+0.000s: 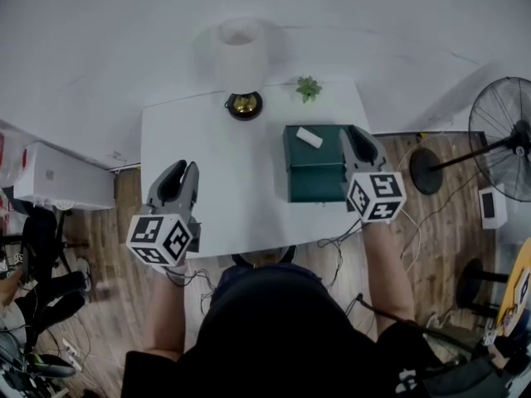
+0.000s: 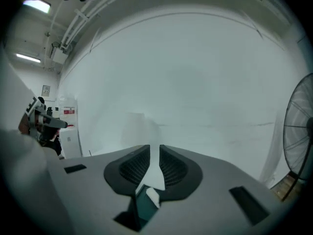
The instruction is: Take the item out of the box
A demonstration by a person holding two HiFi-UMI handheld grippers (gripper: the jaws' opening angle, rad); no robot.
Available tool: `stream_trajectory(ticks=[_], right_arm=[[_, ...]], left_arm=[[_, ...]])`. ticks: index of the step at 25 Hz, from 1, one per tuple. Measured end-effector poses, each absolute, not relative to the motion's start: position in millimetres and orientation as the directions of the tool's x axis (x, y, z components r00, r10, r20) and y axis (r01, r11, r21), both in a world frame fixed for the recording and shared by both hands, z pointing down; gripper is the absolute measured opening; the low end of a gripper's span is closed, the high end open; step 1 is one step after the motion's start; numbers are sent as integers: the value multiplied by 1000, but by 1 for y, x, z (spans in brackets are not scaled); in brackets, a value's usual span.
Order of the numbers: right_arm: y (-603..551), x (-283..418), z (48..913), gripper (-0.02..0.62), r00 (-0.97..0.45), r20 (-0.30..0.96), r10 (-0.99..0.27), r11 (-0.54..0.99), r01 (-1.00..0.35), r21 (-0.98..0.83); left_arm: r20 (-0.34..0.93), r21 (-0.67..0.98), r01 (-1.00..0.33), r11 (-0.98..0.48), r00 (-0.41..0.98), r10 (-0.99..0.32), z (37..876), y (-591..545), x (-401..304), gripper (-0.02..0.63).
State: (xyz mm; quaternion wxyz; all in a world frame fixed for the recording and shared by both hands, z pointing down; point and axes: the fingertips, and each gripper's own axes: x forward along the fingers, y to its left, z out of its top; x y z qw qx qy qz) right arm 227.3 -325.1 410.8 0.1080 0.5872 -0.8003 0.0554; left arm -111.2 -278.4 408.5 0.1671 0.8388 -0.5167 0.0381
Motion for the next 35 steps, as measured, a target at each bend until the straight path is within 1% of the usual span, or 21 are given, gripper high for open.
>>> stream_trajectory(ticks=[5, 7, 10, 17, 35], right_arm=[[-301, 228, 334, 29, -249, 32, -968, 251, -963, 101], [-291, 230, 317, 16, -235, -17, -972, 232, -966, 111], [-280, 233, 303, 12, -217, -58, -974, 209, -970, 124], [-274, 236, 285, 9, -220, -95, -971, 205, -968, 145], [-273, 237, 280, 8, -213, -104, -972, 197, -970, 142]], left_arm=[[163, 220, -856, -467, 505, -848, 375, -293, -88, 84], [133, 234, -841, -487, 524, -841, 363, -294, -80, 84], [91, 241, -822, -516, 549, -831, 344, -295, -67, 84], [24, 145, -820, -554, 562, -827, 306, -302, -48, 84], [35, 137, -826, -547, 556, -831, 309, -300, -52, 84]])
